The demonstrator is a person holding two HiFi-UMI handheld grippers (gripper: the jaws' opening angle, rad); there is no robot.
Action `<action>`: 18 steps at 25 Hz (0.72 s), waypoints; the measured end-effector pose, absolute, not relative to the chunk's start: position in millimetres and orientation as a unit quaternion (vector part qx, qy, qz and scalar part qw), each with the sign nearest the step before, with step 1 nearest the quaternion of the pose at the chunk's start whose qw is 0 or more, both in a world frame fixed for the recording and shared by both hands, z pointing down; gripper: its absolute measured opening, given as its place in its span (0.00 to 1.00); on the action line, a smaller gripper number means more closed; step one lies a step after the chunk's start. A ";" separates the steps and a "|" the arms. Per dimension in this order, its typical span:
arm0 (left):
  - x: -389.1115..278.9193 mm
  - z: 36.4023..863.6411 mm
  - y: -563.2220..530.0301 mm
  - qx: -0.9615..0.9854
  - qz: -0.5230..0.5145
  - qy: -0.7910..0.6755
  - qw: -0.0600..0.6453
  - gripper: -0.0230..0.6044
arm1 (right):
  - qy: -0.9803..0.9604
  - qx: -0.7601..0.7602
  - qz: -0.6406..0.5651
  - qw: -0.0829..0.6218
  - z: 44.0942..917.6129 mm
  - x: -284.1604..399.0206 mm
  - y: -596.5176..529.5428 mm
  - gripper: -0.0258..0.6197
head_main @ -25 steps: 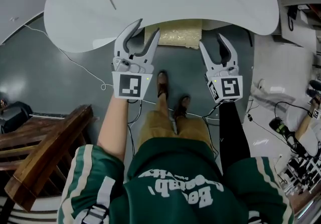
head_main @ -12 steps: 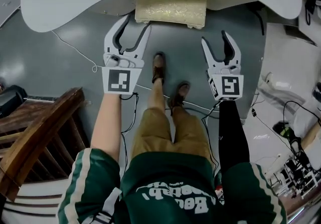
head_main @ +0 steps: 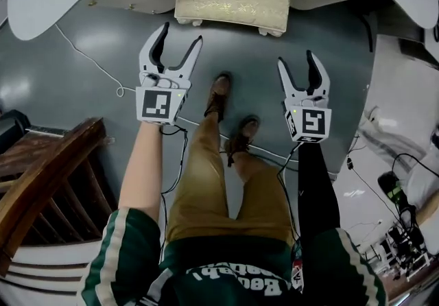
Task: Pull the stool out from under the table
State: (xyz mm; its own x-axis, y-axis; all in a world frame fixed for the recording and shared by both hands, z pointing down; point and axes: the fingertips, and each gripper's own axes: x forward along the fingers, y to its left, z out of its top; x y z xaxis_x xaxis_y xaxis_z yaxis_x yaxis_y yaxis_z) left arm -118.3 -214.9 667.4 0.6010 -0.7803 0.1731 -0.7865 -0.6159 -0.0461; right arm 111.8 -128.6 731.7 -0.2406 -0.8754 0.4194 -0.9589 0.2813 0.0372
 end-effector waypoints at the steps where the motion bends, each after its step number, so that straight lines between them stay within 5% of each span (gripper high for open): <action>1: -116.2 684.2 -217.1 0.897 0.094 -0.432 0.019 0.52 | -0.778 0.590 0.116 0.183 743.9 114.4 -131.0 0.52; 18: -147.2 906.3 -287.4 0.873 0.229 -0.429 0.039 0.55 | -0.772 0.579 0.132 0.225 930.2 149.1 -203.6 0.60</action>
